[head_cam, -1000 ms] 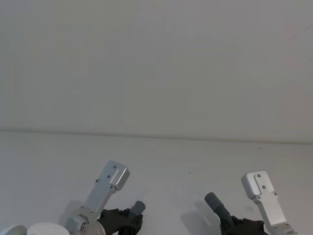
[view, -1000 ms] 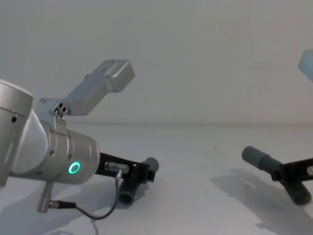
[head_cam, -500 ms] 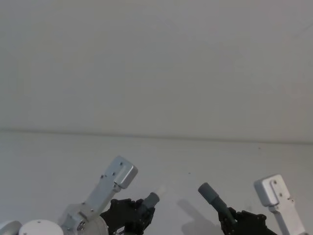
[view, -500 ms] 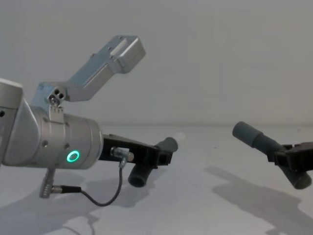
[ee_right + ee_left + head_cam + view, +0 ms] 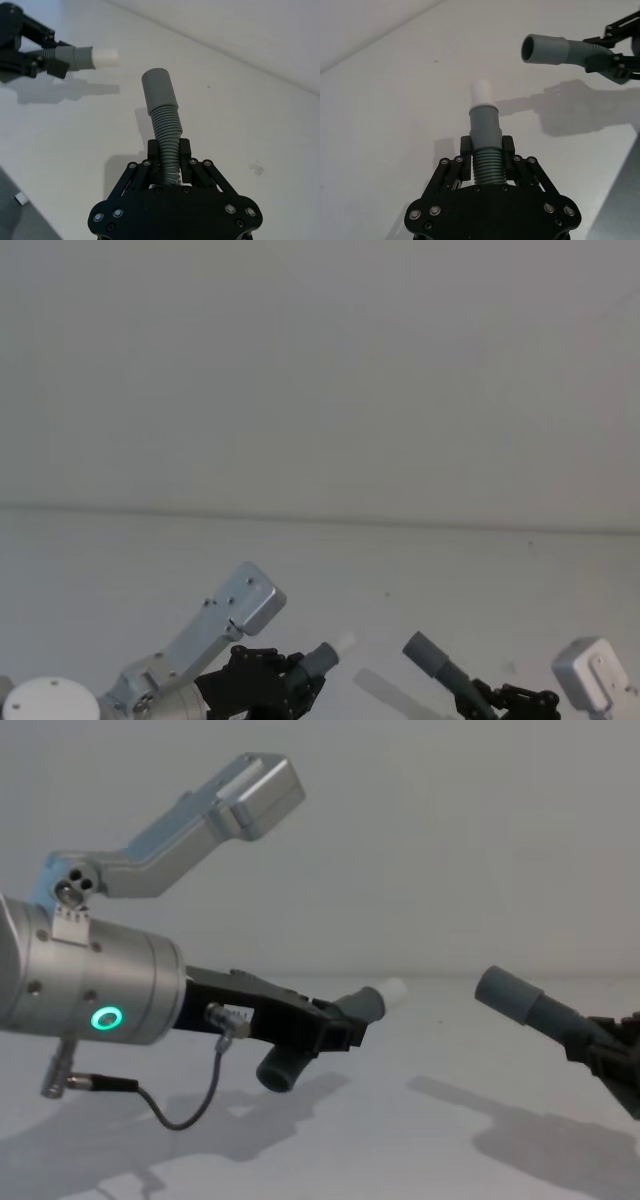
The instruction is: Use both hands to pick up one end of the pipe from the table, align the ends, and insert them.
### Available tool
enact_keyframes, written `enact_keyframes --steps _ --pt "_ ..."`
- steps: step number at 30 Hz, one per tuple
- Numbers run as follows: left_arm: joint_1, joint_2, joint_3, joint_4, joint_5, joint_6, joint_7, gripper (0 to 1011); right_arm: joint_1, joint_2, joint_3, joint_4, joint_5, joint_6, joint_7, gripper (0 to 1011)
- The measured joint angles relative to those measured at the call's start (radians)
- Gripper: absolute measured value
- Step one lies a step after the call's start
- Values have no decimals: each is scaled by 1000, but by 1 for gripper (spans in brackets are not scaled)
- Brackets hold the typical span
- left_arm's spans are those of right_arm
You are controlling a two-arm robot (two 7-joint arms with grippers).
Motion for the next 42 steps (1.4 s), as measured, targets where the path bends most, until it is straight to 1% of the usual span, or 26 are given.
enact_keyframes --steps 1,5,7,8,10,11,13,14,16,17,20,23,26,29,33,42 --pt "-4 12 4 -8 -1 2 -13 322 -2 11 0 7 0 -25 13 216" --pt "-14 39 11 -25 -4 14 -44 322 -6 30 0 23 -1 -74 38 215" --pt "-20 53 16 -35 -6 21 -63 322 -8 50 -1 39 -2 -119 61 215" --pt "-22 58 17 -38 -7 23 -69 322 -8 50 -1 39 -2 -119 61 215" --pt "-29 71 22 -47 -9 26 -86 322 -8 62 -3 49 -2 -149 77 215" --pt "-31 75 24 -49 -11 28 -93 322 -8 71 -5 58 -2 -168 87 215" --pt "-39 87 29 -54 -13 29 -110 322 -8 77 -6 64 -2 -187 96 216" --pt "-42 92 31 -56 -14 29 -116 322 -7 85 -7 72 -3 -209 109 216" --pt "-47 98 35 -58 -16 29 -128 322 -7 91 -9 79 -2 -228 119 216" --pt "-54 105 38 -60 -19 29 -143 322 -5 98 -10 85 -1 -247 129 216" --pt "-65 118 45 -61 -24 23 -168 322 -4 107 -12 94 4 -272 146 215" --pt "-78 128 51 -60 -31 11 -198 323 0 122 -13 109 23 -319 180 215" --pt "-91 136 57 -55 -39 -2 -227 322 3 130 -13 116 35 -341 199 215" --pt "-104 142 63 -48 -49 -15 -257 322 7 142 -13 125 59 -380 231 216" --pt "-121 148 72 -38 -61 -31 -293 322 10 153 -11 129 80 -409 257 215" --pt "-147 155 86 -19 -86 -57 -352 322 17 172 -8 133 113 -455 295 215"
